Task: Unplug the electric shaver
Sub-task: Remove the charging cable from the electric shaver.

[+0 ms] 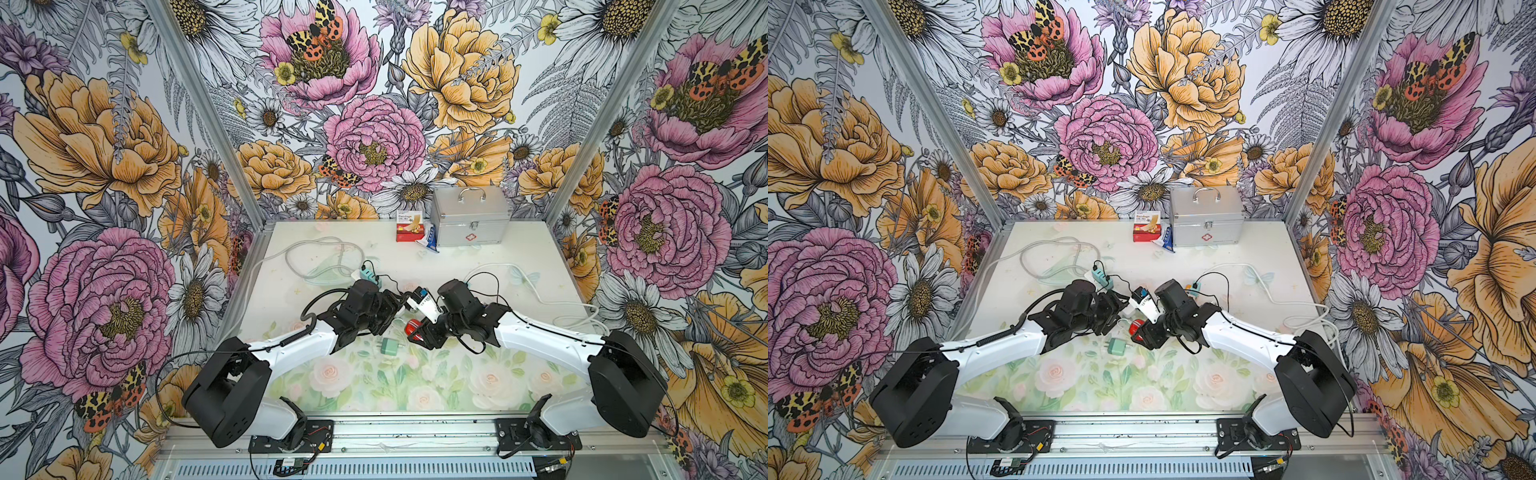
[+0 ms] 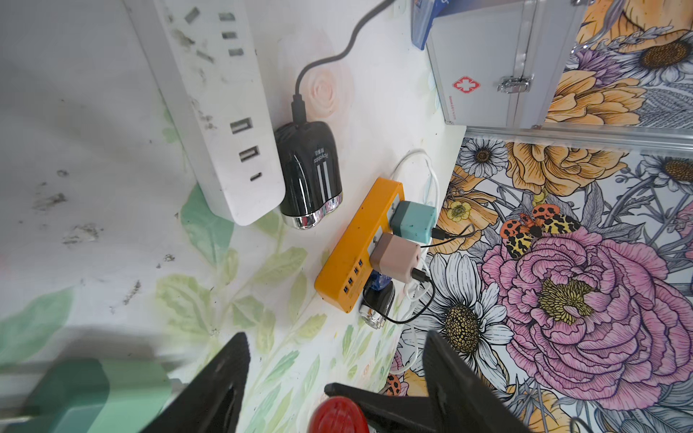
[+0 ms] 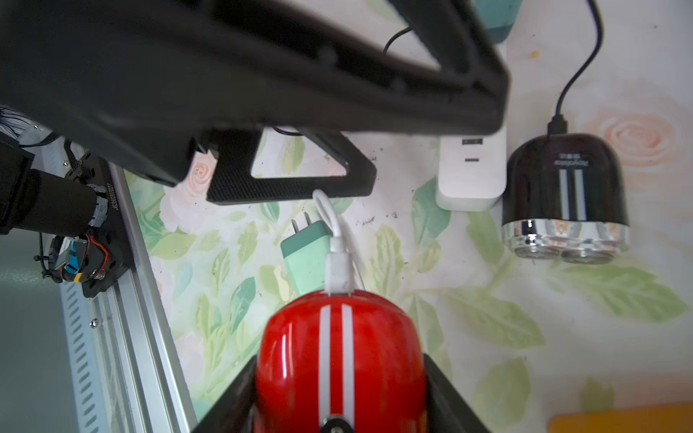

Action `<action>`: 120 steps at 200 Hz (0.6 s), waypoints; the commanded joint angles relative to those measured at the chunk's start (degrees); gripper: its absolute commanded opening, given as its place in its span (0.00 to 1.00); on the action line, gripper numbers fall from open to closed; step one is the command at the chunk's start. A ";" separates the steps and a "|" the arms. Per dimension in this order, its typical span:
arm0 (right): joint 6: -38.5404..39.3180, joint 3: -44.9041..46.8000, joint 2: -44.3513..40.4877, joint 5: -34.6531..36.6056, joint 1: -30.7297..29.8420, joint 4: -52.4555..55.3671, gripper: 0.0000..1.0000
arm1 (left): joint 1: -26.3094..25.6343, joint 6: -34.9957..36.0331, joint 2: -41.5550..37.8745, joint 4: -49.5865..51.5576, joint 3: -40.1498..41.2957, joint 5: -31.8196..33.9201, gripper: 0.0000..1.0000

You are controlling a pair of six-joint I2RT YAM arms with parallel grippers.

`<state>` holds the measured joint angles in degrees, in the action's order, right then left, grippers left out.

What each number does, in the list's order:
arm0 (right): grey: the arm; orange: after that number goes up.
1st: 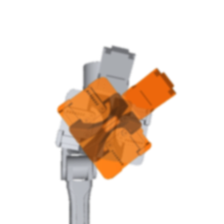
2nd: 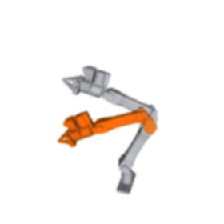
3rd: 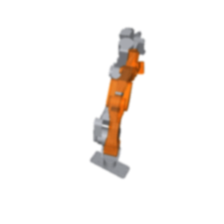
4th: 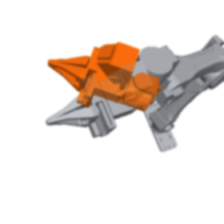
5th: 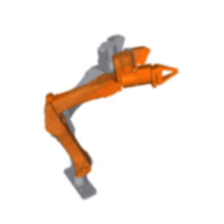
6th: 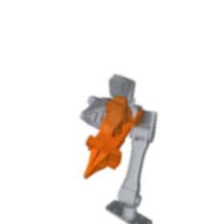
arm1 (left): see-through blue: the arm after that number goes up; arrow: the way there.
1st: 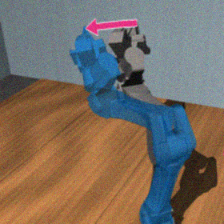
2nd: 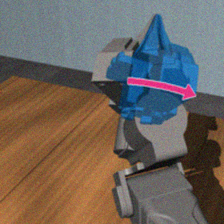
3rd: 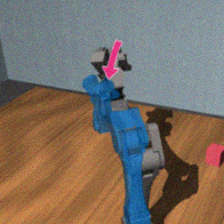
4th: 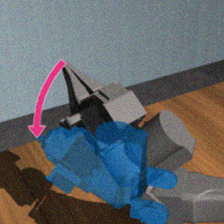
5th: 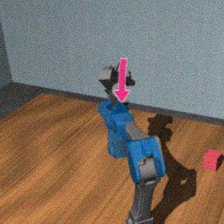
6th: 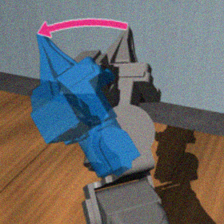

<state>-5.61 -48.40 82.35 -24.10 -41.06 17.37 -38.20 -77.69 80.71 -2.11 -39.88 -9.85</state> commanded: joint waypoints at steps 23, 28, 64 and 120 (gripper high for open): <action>-1.17 0.60 -2.05 -1.81 -0.51 -1.50 0.36 | -1.31 -2.53 0.97 -4.72 1.33 -0.82 0.70; -1.19 0.67 -2.10 -1.85 -0.51 -1.52 0.36 | -1.37 -2.62 0.82 -4.66 1.45 -0.70 0.68; -1.26 1.02 -2.35 0.39 -0.26 -1.22 0.35 | -1.53 -2.61 -1.40 -3.21 2.85 0.98 0.71; -1.20 0.55 0.37 2.63 0.67 -1.11 0.35 | -3.42 2.10 -12.12 12.30 0.15 9.77 0.85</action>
<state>-6.48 -47.29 81.56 -22.48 -40.80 17.39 -40.64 -78.11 72.55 3.62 -37.87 -4.67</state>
